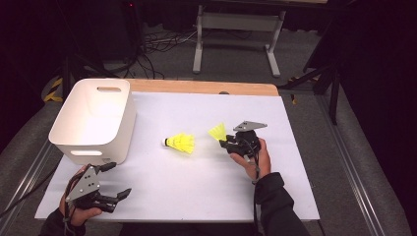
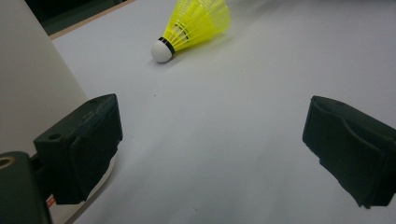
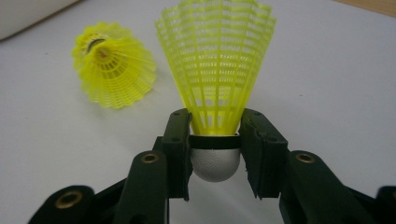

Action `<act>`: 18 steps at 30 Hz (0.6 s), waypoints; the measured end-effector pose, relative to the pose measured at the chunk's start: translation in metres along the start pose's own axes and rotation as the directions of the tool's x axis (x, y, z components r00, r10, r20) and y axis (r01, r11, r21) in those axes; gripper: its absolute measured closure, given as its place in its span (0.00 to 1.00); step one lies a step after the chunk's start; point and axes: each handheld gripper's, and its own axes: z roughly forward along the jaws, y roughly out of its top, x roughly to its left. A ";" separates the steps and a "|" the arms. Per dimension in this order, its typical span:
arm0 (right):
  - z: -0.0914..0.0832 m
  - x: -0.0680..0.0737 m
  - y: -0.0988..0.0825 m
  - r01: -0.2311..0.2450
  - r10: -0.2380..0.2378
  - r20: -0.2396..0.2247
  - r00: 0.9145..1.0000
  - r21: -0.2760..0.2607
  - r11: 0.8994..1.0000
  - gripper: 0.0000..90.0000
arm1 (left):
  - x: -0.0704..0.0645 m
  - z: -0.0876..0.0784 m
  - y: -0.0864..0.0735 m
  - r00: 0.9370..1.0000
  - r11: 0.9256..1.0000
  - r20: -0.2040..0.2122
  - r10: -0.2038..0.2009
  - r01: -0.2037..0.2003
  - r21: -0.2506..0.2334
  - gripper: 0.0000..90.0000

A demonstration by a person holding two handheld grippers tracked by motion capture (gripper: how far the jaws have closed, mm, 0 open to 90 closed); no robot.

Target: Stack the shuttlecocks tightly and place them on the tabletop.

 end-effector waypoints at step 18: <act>0.003 0.043 -0.016 -0.025 0.026 -0.039 0.999 0.035 0.999 0.72 | -0.004 -0.009 0.004 1.000 0.998 -0.018 0.021 -0.022 -0.056 0.05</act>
